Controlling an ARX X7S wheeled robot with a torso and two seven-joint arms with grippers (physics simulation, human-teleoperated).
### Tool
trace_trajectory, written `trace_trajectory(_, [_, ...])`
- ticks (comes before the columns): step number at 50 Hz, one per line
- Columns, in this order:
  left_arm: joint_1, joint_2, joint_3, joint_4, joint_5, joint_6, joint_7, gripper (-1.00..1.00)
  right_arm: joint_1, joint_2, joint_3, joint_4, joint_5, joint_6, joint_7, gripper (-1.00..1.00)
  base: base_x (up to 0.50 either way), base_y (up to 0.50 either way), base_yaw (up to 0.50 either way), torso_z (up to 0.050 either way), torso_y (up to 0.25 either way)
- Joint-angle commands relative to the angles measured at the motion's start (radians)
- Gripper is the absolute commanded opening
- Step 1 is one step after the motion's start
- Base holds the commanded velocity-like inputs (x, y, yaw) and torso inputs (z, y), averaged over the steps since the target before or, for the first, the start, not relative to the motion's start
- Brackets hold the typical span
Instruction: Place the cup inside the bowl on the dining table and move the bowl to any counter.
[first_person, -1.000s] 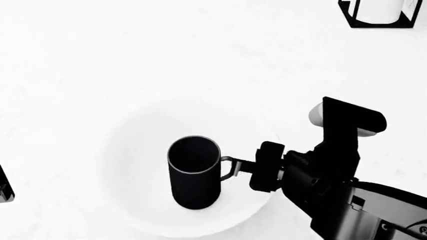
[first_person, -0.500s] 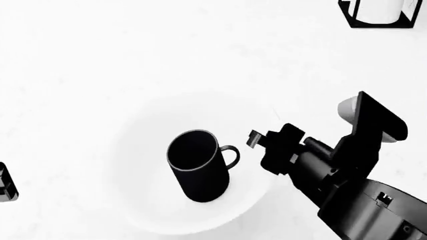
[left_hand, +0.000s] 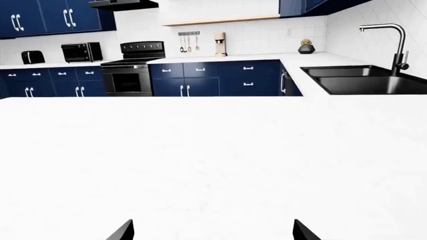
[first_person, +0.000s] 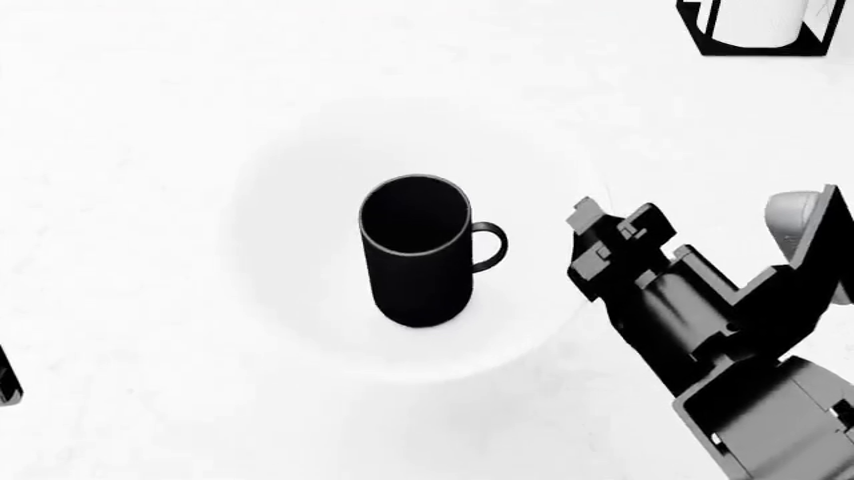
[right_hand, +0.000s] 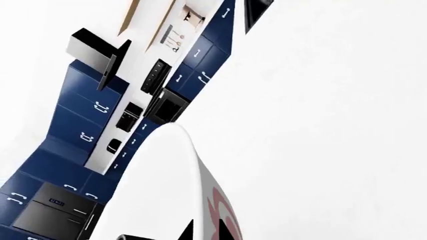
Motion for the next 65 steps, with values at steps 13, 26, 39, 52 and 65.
trace_trajectory(13, [-0.011,0.0,0.014,0.012,-0.016,-0.002,-0.008,1.0,0.001,0.036,0.036,-0.08,0.064,0.003,0.048,-1.0,-0.04,0.0,0.0,0.0,0.001])
trace_trajectory(26, [-0.015,-0.004,0.012,0.012,-0.023,-0.004,-0.01,1.0,-0.011,0.044,0.037,-0.099,0.077,0.005,0.065,-1.0,-0.41,0.05,0.0,0.0,0.0])
trace_trajectory(39, [-0.012,-0.009,0.007,0.011,-0.029,0.0,-0.011,1.0,-0.004,0.035,0.037,-0.096,0.091,-0.002,0.067,-1.0,-0.47,0.2,0.0,0.0,0.0])
trace_trajectory(52, [-0.01,-0.016,-0.005,0.014,-0.038,-0.002,-0.012,1.0,-0.012,0.032,0.036,-0.1,0.089,-0.007,0.055,-1.0,-0.36,0.42,0.0,0.0,0.0])
trace_trajectory(65, [-0.008,-0.016,-0.002,0.01,-0.04,0.005,-0.017,1.0,-0.018,0.036,0.037,-0.107,0.085,-0.011,0.046,-1.0,-0.22,0.5,0.0,0.0,0.0])
